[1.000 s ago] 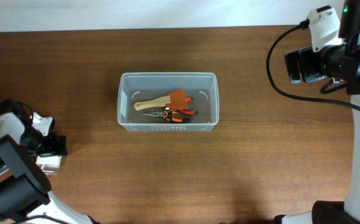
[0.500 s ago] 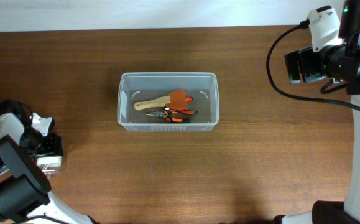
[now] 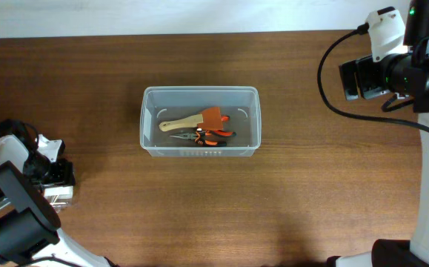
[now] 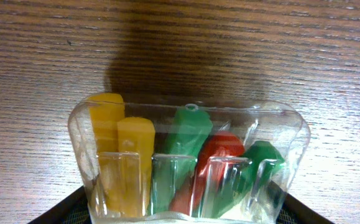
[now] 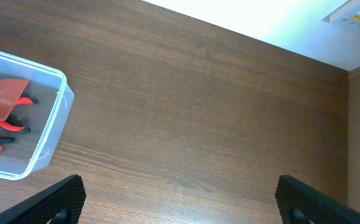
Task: Pack container
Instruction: 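Lower the left gripper and grasp the clear case of colored bits, then lift the bit case and lower it into the container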
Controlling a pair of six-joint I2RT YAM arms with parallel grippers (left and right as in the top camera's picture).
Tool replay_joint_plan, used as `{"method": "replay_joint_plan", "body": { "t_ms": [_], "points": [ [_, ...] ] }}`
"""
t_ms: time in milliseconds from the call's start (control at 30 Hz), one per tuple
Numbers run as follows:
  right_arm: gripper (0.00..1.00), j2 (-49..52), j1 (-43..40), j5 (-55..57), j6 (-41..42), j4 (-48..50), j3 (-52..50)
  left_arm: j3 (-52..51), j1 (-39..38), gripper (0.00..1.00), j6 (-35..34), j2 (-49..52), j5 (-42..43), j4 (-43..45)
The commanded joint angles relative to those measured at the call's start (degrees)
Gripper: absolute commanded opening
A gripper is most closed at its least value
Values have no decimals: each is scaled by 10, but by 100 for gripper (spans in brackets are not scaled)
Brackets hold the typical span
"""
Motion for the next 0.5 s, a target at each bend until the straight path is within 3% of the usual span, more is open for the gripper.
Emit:
{"method": "replay_joint_plan", "body": {
  "t_ms": [0,100,167,467],
  "points": [
    [98,1,-3,5,3,0,0,-20,-1,20,2,21,45,1],
    [99,1,-3,5,3,0,0,-13,-1,13,-4,21,46,-1],
    [98,1,-3,5,3,0,0,-1,-1,2,-26,21,46,-4],
    [98,1,-3,5,3,0,0,144,-38,2,-56,-10,61,-97]
  ]
}}
